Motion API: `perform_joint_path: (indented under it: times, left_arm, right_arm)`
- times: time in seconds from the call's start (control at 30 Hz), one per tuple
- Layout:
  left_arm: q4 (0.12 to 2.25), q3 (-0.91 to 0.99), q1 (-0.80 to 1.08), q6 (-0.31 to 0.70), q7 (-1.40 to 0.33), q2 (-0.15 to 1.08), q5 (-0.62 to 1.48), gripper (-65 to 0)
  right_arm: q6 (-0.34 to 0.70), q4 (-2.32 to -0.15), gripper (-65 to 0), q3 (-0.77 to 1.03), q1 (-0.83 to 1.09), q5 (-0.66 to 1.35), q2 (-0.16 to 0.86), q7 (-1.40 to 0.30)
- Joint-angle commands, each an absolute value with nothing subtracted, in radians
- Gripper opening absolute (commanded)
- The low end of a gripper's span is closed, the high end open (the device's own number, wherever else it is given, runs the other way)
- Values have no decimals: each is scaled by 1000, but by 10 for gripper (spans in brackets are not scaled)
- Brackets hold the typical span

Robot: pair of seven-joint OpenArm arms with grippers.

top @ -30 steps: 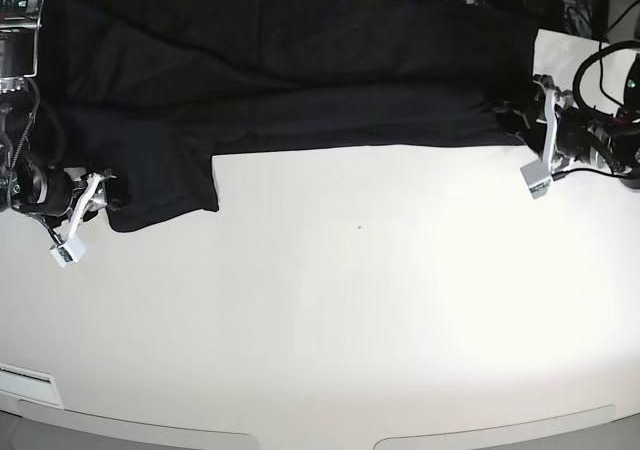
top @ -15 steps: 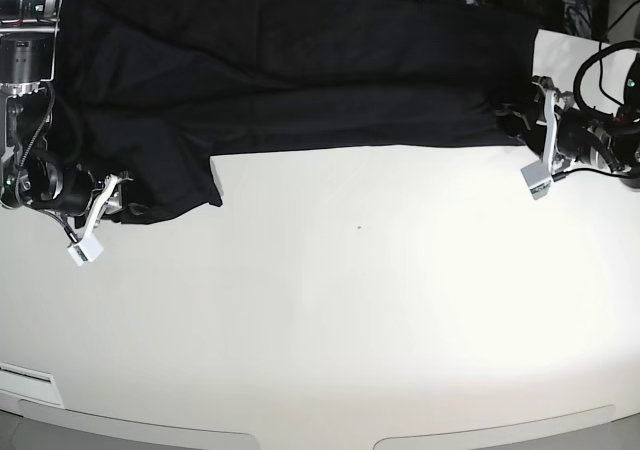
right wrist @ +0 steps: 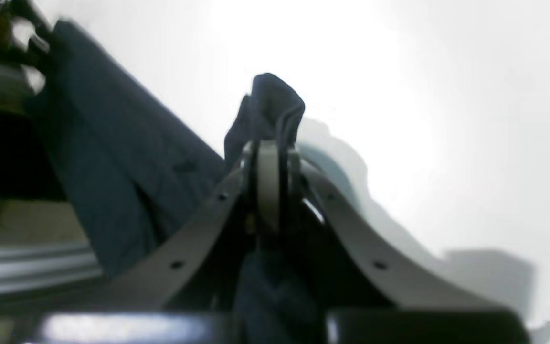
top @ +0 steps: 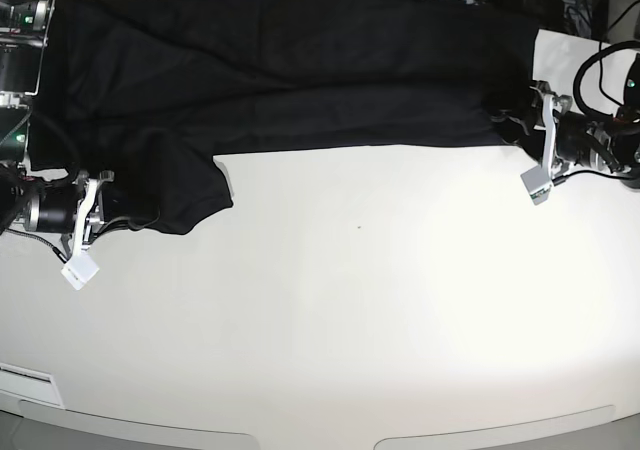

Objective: Fold the T-shirt properly
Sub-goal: 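Grasp the hanging sleeve with the right gripper and fold it onto the shirt, then drag the folded strip with the right gripper along the table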

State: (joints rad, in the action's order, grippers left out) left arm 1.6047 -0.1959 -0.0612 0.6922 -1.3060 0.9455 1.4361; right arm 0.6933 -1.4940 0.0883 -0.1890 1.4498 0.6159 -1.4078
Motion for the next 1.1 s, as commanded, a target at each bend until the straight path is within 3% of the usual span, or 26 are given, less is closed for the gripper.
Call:
perform_joint_path:
  times: [0.0,0.23,0.4,0.73,1.07]
  left_arm:
    - [1615,-183,-76,698,-1292,970,1456,-318]
    - [1615,-183,-75,698,-1279,970,1456,-318]
    - [1615,-183,-75,698,-1279,970,1456,-318]
    - [1616,-183,-76,698,-1279,970,1464,-318]
    - [1616,-183,-76,698,-1279,970,1471,-318]
  right_arm:
    - [698,-1557,-650,99,-182,1484,641,-1396]
    - [698,-1969,-650,155,58,1484,687,-1396]
    - [698,-2135,-650,263,235,1484,708,-1396]
    - [698,-2171,-650,293,476,1484,736,-1396]
    - [698,-2170,-650,293,585,1447,855,-1396]
